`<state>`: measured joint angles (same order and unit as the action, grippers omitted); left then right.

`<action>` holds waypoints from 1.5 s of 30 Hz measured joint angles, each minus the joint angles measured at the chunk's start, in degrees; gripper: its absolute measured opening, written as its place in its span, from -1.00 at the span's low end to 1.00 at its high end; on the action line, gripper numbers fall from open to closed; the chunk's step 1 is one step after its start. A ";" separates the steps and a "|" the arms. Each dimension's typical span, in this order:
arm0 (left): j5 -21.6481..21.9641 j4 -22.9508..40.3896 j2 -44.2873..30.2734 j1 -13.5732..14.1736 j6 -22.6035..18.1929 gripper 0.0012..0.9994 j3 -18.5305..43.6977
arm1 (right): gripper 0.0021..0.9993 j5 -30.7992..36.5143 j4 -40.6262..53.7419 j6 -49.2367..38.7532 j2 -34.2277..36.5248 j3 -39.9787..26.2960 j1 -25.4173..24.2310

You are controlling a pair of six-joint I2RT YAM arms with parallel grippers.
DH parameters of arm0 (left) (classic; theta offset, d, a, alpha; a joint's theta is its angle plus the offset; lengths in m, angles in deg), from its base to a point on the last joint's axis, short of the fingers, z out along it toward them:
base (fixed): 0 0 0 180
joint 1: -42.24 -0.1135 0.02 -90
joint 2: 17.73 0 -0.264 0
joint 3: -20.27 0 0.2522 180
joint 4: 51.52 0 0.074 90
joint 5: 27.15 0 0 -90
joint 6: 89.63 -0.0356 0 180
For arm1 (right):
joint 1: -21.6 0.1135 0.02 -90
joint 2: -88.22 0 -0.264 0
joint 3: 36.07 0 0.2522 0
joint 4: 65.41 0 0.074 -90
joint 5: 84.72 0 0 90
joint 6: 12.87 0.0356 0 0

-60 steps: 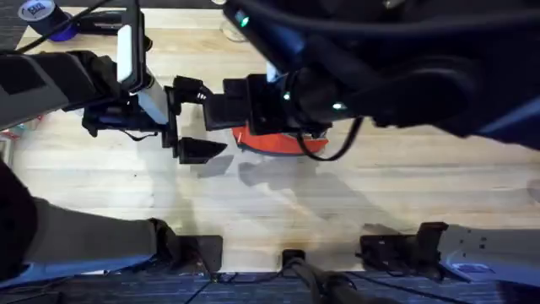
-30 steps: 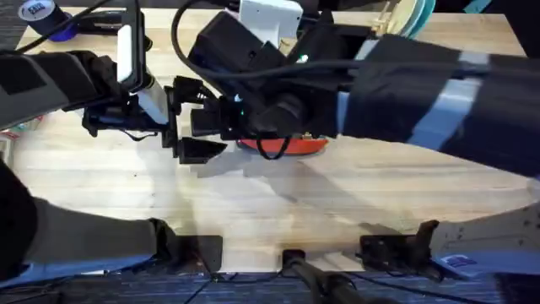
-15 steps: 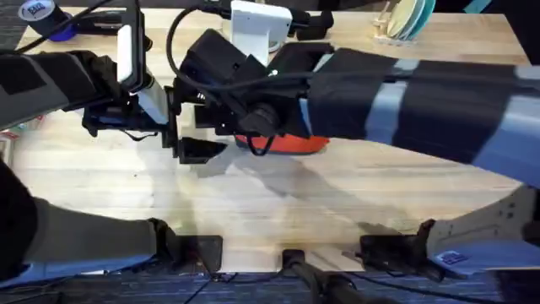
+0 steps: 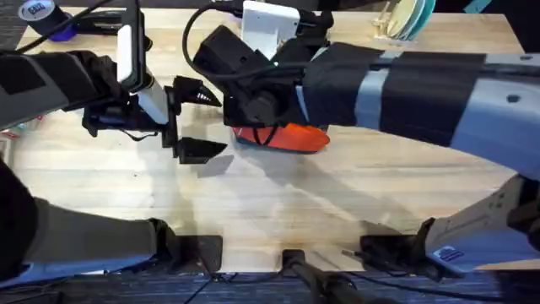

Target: Unzip the bag, pick up the pens from the table one at a time and place them inside, then zip the bag closed.

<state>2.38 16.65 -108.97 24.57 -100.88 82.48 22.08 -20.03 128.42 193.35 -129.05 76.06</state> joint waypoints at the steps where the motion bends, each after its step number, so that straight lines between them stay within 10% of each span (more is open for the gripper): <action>1: 0.00 0.00 0.00 0.00 0.00 0.99 0.00 | -0.79 -0.04 -0.07 -0.03 0.00 0.00 -0.08; 28: -0.11 0.79 0.00 0.00 -0.14 0.99 0.00 | -0.94 -1.67 8.05 -0.35 -7.00 0.66 -0.64; 45: -8.81 -0.14 0.00 2.65 -0.35 0.99 0.00 | -0.94 -7.80 3.55 -4.71 -9.07 1.03 -1.04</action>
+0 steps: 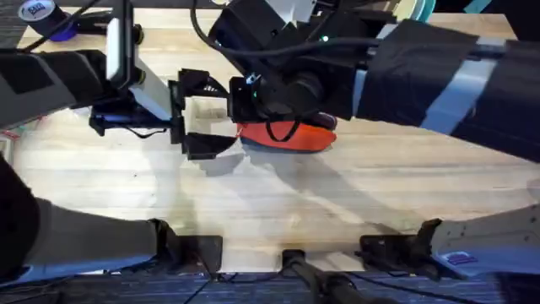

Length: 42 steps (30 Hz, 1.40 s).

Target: Unzip the bag, pick up the pens from the table one at a time and place them inside, then zip the bag closed.

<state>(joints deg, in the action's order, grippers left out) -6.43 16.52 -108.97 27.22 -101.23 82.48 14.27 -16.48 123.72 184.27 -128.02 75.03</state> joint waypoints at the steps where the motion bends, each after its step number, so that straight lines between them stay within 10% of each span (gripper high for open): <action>1: 0.00 -0.30 0.00 0.69 0.00 0.99 0.00 | -0.94 -0.03 -0.45 -0.35 0.01 0.00 0.00; 20: 1.83 -13.43 0.00 10.18 14.56 0.99 0.00 | -0.94 -0.24 -0.87 -1.64 0.00 0.00 0.00; 36: 3.98 -14.97 0.00 11.03 18.07 -0.91 -0.09 | -0.94 -0.20 -0.98 -3.27 0.00 0.00 -0.29; 42: 4.00 -15.45 0.00 11.11 18.08 -0.91 -0.09 | -0.94 -0.68 -1.00 -4.31 0.00 0.00 -1.58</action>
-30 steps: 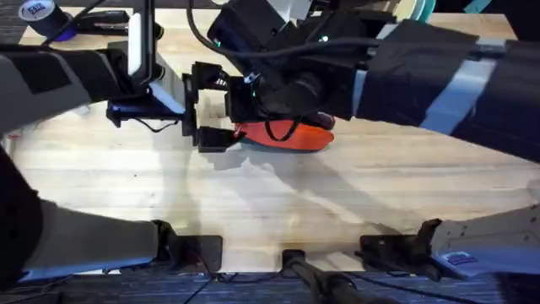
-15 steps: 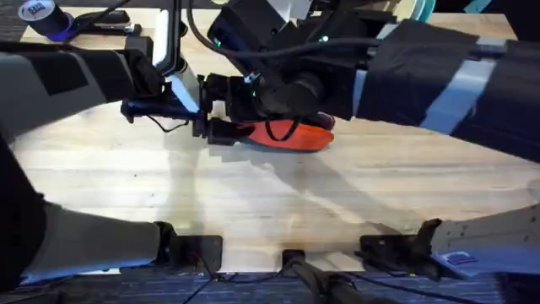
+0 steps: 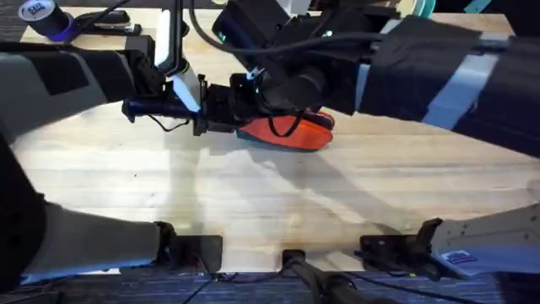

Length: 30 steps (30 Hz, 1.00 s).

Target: Unzip the bag, pick up the pens from the table one at a time and place them inside, then zip the bag closed.

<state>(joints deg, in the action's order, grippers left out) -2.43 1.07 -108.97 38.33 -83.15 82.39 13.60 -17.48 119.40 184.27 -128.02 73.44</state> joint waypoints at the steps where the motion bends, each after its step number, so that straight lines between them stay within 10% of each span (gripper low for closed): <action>1: 0.00 -0.11 0.00 0.03 0.00 -0.91 0.00 | -0.94 -0.42 0.00 -0.30 0.00 0.00 -0.39; 30: 0.96 -0.68 0.00 0.74 0.02 -0.92 0.00 | -0.94 0.80 15.35 -5.46 -0.96 -0.50 -14.14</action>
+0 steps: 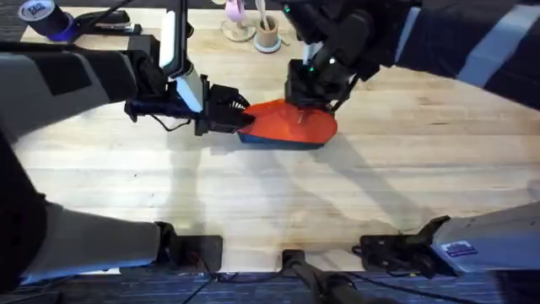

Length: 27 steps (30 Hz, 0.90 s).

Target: Unzip the bag, pick up the pens from the table one at a time and place them inside, then zip the bag closed.

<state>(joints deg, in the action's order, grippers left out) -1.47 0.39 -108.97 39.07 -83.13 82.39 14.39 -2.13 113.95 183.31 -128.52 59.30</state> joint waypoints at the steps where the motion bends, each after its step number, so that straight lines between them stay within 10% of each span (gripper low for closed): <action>1: -0.04 -0.02 0.00 0.07 0.00 -0.92 0.00 | -0.94 0.47 0.35 -0.04 0.00 0.00 -0.64; 27: -0.34 -0.33 0.00 0.73 0.00 -0.92 0.00 | -0.94 -2.76 -10.41 0.06 -2.99 14.16 -14.31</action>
<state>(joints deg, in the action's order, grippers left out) -1.81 0.06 -108.97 39.80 -83.13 82.39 11.64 -12.54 114.01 180.32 -114.36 44.99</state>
